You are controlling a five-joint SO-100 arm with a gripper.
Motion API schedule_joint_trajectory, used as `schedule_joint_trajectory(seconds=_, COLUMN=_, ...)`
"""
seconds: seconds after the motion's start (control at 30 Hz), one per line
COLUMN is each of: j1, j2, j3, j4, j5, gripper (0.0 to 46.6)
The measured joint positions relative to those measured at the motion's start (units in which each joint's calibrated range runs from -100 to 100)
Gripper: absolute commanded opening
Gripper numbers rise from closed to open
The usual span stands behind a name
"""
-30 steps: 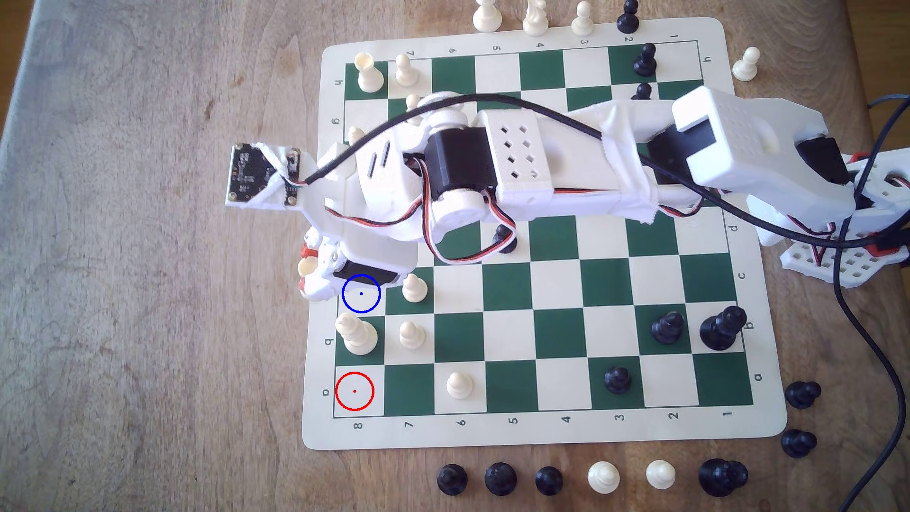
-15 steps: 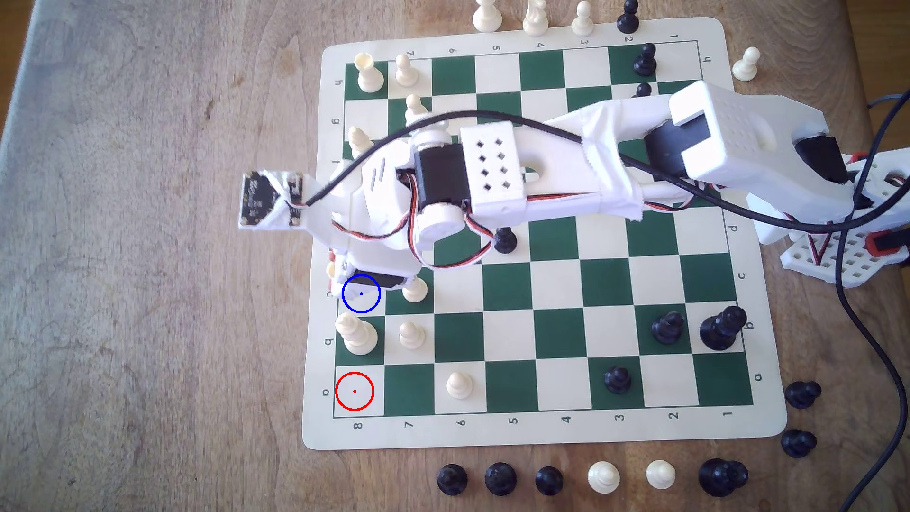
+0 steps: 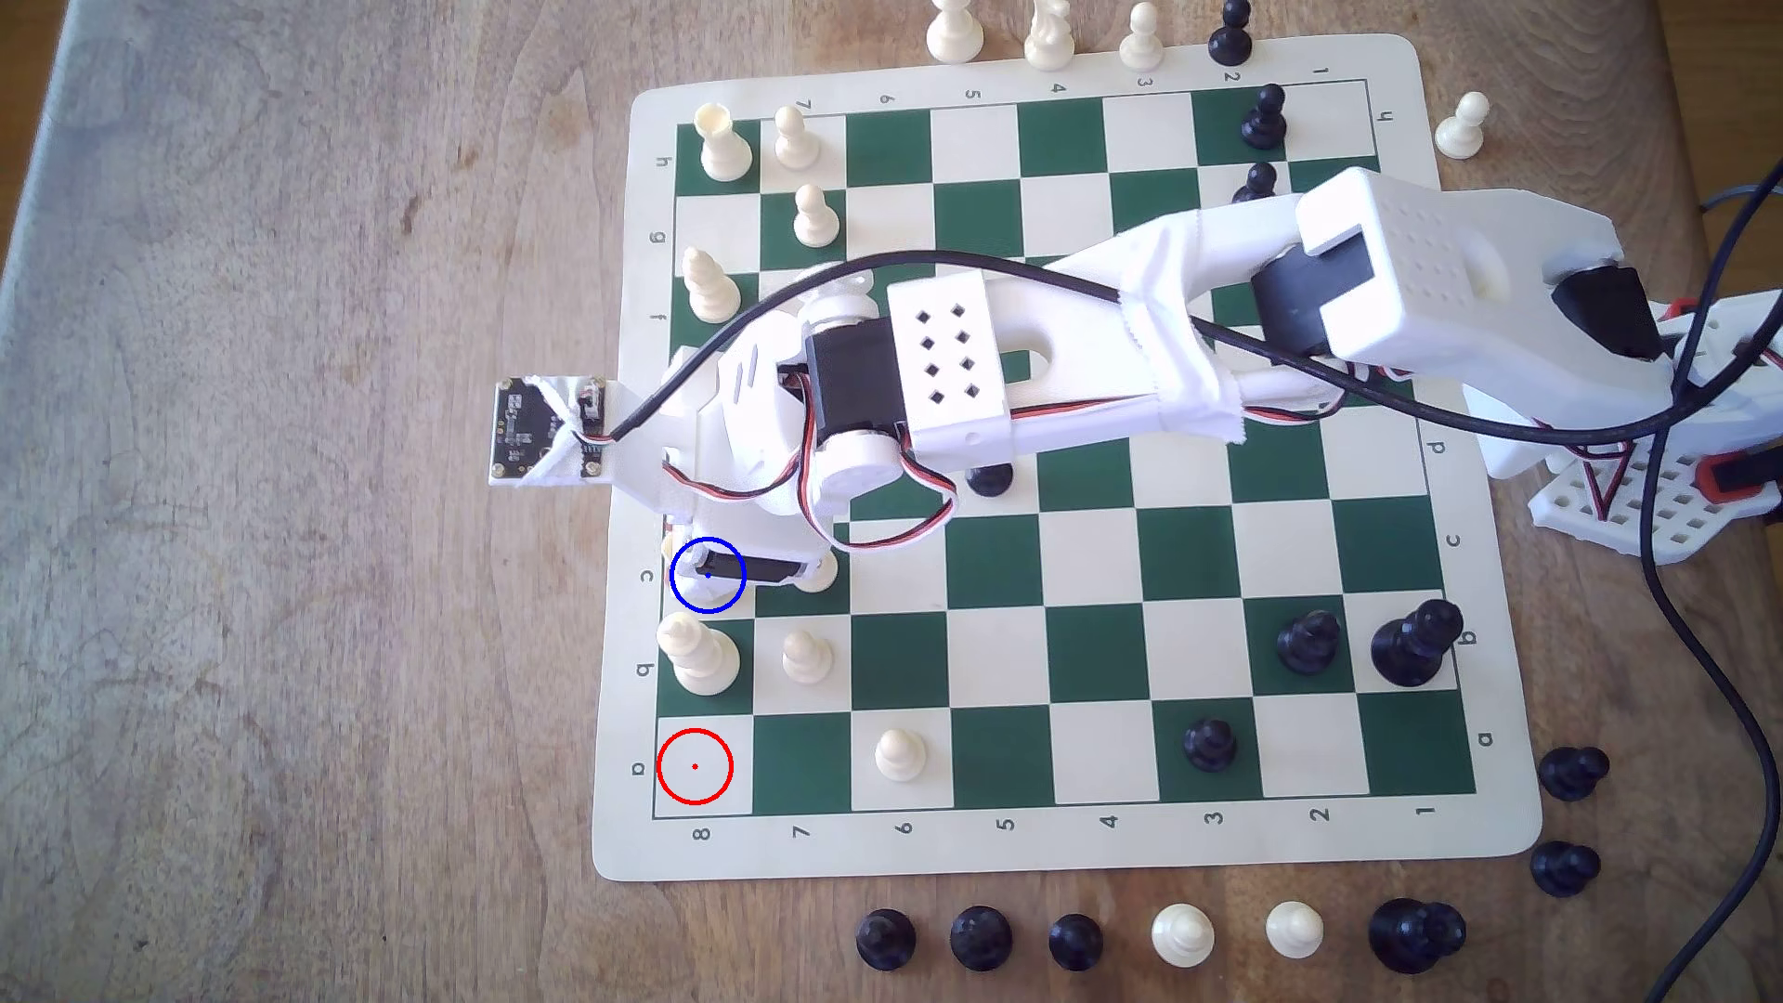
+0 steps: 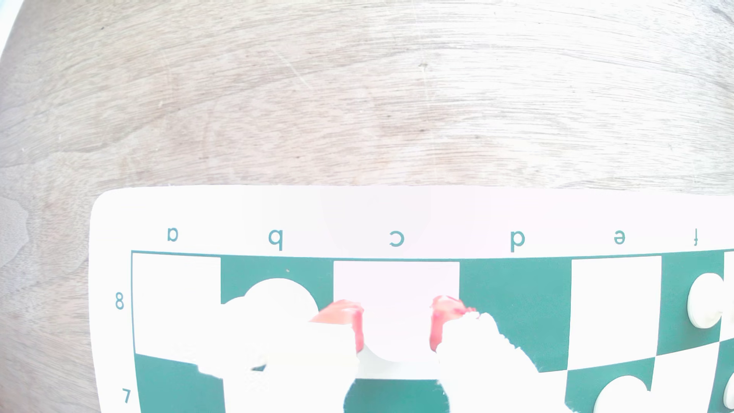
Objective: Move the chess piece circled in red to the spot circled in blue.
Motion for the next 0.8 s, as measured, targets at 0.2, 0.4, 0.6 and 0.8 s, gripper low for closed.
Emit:
schedule_joint_trajectory(seconds=0.2, j1=0.0, j2=0.0, j3=0.0, j4=0.0, j5=0.2, gripper=9.9)
schedule_joint_trajectory(seconds=0.4, j1=0.0, j2=0.0, j3=0.0, j4=0.0, j5=0.98, gripper=16.8)
schedule_joint_trajectory(seconds=0.6, j1=0.0, j2=0.0, j3=0.0, j4=0.0, j5=0.98, gripper=18.1)
schedule_joint_trajectory(seconds=0.8, j1=0.44, j2=0.0, j3=0.0, j4=1.75, j5=1.47, gripper=18.0)
